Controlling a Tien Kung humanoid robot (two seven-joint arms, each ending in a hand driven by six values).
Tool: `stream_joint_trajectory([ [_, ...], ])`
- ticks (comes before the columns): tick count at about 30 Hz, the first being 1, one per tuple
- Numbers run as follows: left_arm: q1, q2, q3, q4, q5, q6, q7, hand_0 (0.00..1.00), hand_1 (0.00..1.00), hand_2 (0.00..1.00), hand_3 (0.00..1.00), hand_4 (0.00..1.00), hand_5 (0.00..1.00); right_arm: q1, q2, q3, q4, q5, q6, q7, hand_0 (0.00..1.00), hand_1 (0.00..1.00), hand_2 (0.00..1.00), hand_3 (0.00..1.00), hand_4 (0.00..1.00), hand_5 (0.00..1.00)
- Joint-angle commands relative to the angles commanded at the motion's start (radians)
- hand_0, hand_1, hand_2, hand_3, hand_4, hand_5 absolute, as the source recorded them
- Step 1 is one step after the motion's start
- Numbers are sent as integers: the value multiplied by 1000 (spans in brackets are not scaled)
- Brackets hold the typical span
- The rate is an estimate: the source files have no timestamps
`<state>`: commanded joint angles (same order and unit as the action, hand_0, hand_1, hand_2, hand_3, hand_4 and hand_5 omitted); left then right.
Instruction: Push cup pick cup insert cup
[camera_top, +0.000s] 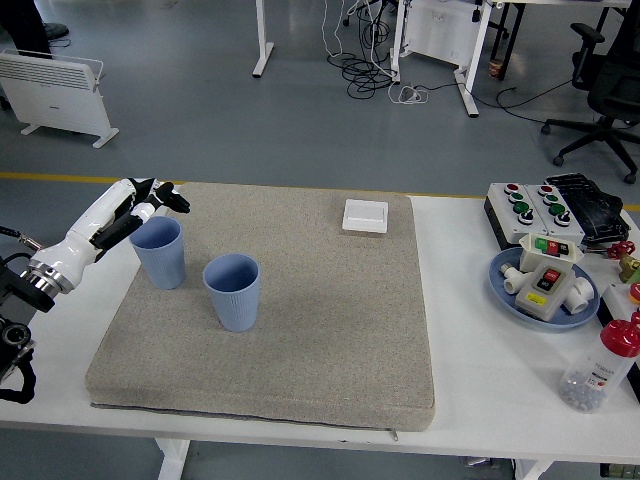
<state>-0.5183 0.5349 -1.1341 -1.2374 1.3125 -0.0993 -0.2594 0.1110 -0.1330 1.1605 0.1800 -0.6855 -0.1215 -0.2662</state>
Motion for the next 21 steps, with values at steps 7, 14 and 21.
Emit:
stream_joint_trajectory([
  [7,-108,4,129,-41,117,-69,208,998,964,998,937,970,774,-5,0,-5,0,6,-1,-1,723,648,643,574,120,467],
  [14,-223,-9,275,-2,201,-136,323,998,998,998,998,998,658,-3,-2,-8,0,12,-2,-2,723,648,643,574,120,467],
  [21,-295,-14,379,26,244,-194,395,998,998,998,998,998,584,1,-2,-8,0,16,-3,-1,723,648,644,574,120,467],
])
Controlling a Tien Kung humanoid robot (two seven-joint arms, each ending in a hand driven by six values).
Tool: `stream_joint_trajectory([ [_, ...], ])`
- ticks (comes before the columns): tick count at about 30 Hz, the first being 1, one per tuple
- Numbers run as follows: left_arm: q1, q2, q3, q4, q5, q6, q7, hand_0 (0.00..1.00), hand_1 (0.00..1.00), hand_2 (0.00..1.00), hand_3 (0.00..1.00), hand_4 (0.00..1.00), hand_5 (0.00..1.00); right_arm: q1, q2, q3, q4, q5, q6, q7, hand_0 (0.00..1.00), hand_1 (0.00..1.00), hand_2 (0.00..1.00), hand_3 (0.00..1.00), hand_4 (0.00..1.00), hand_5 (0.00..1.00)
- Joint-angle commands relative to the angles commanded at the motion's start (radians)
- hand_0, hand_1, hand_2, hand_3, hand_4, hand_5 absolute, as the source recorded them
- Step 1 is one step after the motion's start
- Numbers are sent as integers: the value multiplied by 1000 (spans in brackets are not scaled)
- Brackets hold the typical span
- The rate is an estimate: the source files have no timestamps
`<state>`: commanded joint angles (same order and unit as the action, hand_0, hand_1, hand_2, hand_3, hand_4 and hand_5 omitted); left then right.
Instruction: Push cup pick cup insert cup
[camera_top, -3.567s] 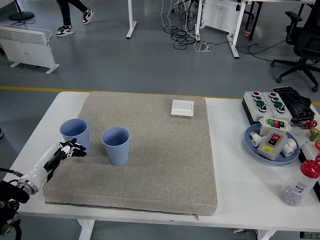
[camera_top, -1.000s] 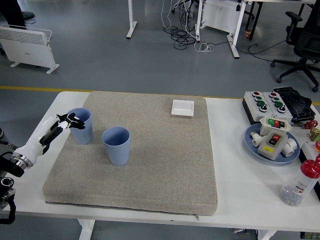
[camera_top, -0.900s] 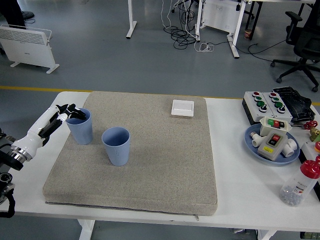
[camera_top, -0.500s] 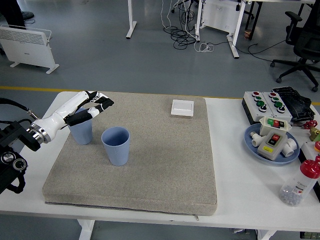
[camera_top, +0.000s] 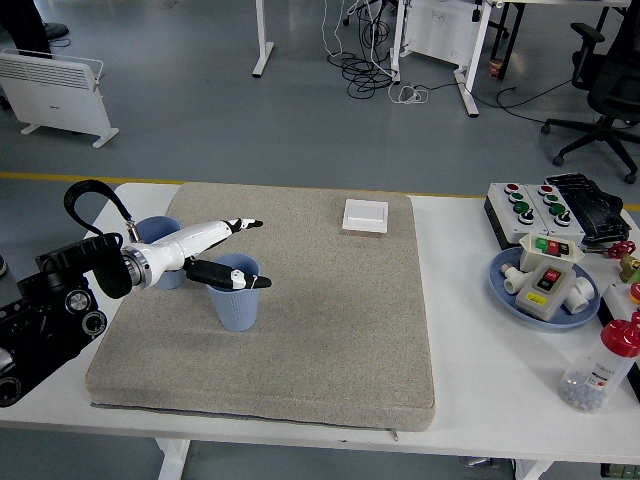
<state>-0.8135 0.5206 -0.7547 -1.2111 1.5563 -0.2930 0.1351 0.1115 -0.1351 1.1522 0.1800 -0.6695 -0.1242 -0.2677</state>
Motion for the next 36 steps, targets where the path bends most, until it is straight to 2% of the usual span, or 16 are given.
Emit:
stream_joint_trajectory([
  [7,-49,-1,81,19,30,-14,9,998,998,998,998,998,568,0,-1,0,0,-1,0,0,723,648,644,574,120,468],
  [8,-52,-2,88,21,32,-14,9,998,993,998,998,998,495,0,-1,0,0,-1,0,-1,723,648,644,574,120,468],
  [14,-70,-15,116,47,35,-24,16,998,993,998,998,998,495,0,-1,-1,0,-1,0,-1,723,648,644,574,120,468],
  [15,-75,-18,123,55,37,-28,19,934,901,998,996,950,314,1,-1,0,0,-2,0,-1,724,648,644,574,120,468],
  [19,-78,-29,123,89,59,-26,2,934,901,998,996,950,314,2,-2,1,0,-1,-1,0,724,648,644,574,120,468],
  [20,-76,-31,119,95,66,-24,-4,832,817,953,924,895,245,2,-2,1,0,-1,-1,0,723,648,644,574,120,468],
  [25,-76,-30,124,118,89,-23,-12,832,817,953,924,895,245,3,-2,1,0,0,-1,0,723,648,644,574,120,468],
  [26,-76,-30,124,123,93,-24,-11,782,798,924,840,832,154,3,-2,2,0,0,-1,0,723,648,644,574,120,467],
  [32,-77,-24,125,127,89,-23,-18,782,798,924,840,832,154,3,-2,2,0,0,-1,0,723,648,644,574,120,467],
  [33,-77,-24,126,126,88,-22,-22,678,725,846,735,769,95,2,-2,2,0,-1,-1,0,723,648,644,574,120,467],
  [36,-78,-24,126,126,81,-18,-28,678,725,846,735,769,95,2,-2,3,0,-3,-1,0,723,648,644,574,120,467],
])
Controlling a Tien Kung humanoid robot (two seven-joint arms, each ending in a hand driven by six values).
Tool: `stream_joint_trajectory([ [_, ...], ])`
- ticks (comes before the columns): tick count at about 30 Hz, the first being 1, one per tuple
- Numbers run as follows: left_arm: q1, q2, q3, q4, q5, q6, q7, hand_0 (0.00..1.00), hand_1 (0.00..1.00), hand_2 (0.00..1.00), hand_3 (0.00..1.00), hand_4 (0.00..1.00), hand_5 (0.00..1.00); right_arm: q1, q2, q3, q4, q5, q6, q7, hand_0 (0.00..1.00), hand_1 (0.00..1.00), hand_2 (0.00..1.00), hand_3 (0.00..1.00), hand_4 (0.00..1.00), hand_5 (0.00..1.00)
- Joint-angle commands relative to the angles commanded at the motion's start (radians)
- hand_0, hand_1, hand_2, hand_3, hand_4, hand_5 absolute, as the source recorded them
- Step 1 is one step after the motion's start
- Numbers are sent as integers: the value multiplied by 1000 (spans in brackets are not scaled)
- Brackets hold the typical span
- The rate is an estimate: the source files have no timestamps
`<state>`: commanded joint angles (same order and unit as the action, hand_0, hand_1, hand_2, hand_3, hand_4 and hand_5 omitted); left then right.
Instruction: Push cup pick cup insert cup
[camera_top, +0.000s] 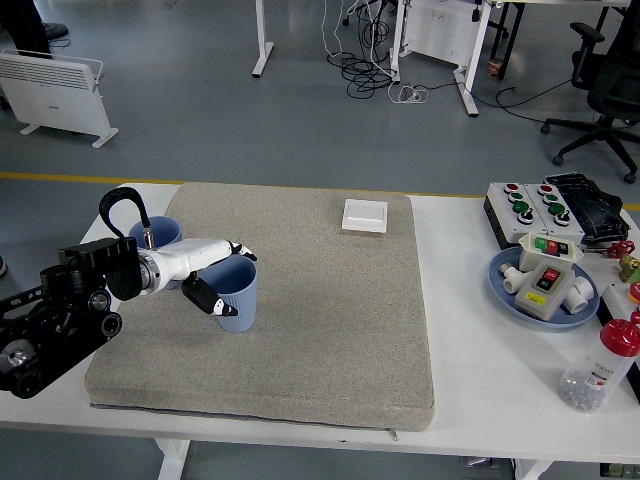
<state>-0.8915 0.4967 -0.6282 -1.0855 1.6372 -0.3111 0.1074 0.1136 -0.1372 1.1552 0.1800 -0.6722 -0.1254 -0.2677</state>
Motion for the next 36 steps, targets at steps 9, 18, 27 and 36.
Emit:
stream_joint_trajectory([
  [9,5,8,-20,-21,-26,-4,1,461,542,562,509,654,61,1,1,0,0,3,0,1,723,648,644,574,120,466],
  [18,22,65,-132,-169,-34,-38,61,447,497,495,468,564,56,1,0,2,0,5,-1,3,723,648,644,574,120,466],
  [27,-49,145,-247,-218,-21,-67,106,473,485,478,442,513,21,-1,0,3,0,3,-1,1,723,647,644,574,120,466],
  [36,-120,153,-230,-77,11,-78,111,471,489,484,448,533,33,-4,0,0,0,10,-2,1,723,647,644,574,120,466],
])
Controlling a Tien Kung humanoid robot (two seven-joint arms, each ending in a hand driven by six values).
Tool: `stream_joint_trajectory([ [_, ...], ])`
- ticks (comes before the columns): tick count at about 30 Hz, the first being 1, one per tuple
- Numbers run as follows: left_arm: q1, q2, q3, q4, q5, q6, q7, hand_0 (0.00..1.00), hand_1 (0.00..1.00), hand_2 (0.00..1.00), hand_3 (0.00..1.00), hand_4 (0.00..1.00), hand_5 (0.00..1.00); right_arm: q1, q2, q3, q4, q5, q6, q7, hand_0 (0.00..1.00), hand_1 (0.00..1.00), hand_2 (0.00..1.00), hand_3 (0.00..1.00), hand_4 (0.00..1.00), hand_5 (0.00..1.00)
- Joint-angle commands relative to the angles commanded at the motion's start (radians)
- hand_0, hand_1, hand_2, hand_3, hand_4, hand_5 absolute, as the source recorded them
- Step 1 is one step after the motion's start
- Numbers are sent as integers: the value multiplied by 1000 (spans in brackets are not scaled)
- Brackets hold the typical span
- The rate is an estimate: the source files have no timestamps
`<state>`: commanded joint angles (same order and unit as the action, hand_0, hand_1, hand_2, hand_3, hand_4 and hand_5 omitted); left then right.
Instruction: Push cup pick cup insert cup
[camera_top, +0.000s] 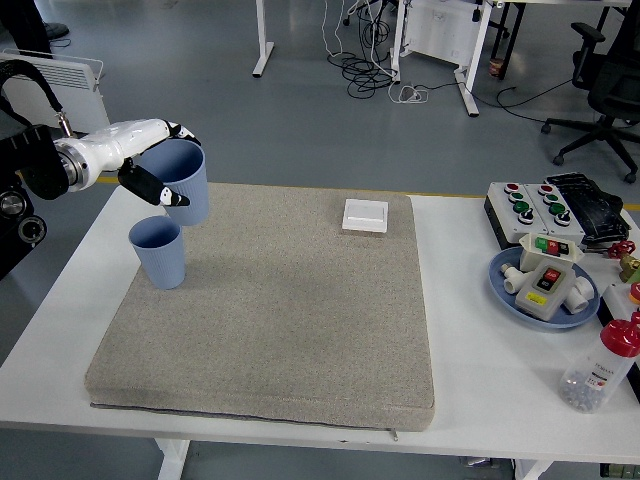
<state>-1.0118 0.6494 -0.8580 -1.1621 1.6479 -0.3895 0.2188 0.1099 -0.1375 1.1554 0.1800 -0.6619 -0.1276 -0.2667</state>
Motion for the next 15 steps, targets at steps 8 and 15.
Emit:
stream_joint_trajectory([
  [8,-28,-22,32,94,-4,-3,-13,477,496,489,451,527,14,-2,0,-1,0,1,0,1,723,647,644,574,120,466],
  [15,-35,-33,51,165,-18,0,-25,490,504,499,460,520,2,-3,-1,-4,0,3,0,1,723,648,644,574,121,465],
])
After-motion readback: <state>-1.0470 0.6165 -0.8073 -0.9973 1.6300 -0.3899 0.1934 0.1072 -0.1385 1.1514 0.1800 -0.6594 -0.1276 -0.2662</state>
